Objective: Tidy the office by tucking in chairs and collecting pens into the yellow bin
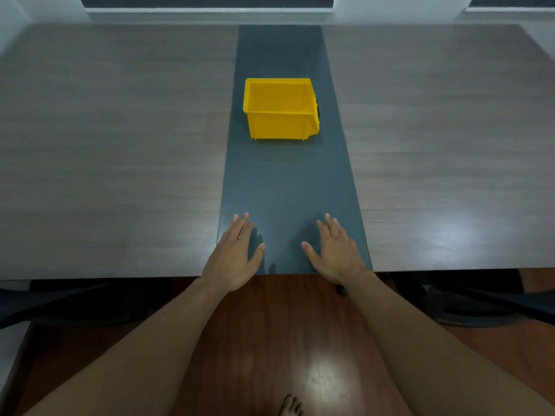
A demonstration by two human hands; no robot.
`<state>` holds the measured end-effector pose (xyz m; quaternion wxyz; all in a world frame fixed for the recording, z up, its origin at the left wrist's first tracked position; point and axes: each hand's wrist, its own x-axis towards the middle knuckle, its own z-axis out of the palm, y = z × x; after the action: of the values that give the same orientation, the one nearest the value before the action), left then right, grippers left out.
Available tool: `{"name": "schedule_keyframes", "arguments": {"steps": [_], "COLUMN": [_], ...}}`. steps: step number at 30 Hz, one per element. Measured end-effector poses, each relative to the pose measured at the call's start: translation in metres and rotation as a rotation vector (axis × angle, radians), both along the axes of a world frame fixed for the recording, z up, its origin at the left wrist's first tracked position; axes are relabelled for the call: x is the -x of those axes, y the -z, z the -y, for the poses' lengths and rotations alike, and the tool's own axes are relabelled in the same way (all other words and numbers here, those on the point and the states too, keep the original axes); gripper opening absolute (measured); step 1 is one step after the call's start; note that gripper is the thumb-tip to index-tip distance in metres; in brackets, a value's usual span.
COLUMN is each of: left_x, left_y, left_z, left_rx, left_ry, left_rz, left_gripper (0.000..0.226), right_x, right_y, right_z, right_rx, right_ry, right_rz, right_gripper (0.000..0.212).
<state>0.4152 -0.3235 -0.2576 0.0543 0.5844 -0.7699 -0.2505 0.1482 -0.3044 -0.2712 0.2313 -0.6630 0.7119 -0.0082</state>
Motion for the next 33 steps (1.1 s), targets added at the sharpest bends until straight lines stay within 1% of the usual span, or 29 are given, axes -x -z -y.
{"name": "schedule_keyframes", "arguments": {"steps": [4,6,9,11,17,24,33], "left_x": [0.022,0.025,0.026,0.027,0.025,0.026,0.028], "left_y": [0.047,0.072,0.094,0.097,0.103,0.112,0.113], "left_z": [0.006,-0.004,-0.017,-0.014,-0.005,-0.004,0.001], "left_rx": [0.048,0.092,0.284,0.356,0.451,0.469,0.488], "left_ry": [0.001,-0.021,-0.059,-0.081,-0.093,-0.086,-0.102], "left_rz": [0.024,0.092,0.19,0.191,0.211,0.262,0.263], "left_gripper": [0.079,0.078,0.075,0.074,0.076,0.08,0.08], "right_x": [0.008,0.008,0.005,0.003,0.002,0.002,0.004], "right_y": [0.045,0.064,0.083,0.088,0.095,0.102,0.104], "right_z": [0.003,-0.004,-0.015,-0.015,-0.016,-0.015,-0.011], "right_rx": [0.113,0.216,0.375,0.434,0.493,0.523,0.557], "right_ry": [0.011,0.026,0.049,0.071,0.09,0.097,0.103], "right_rz": [-0.04,-0.047,-0.125,-0.171,-0.215,-0.239,-0.237], "right_gripper": [0.079,0.076,0.073,0.072,0.076,0.076,0.075]}}
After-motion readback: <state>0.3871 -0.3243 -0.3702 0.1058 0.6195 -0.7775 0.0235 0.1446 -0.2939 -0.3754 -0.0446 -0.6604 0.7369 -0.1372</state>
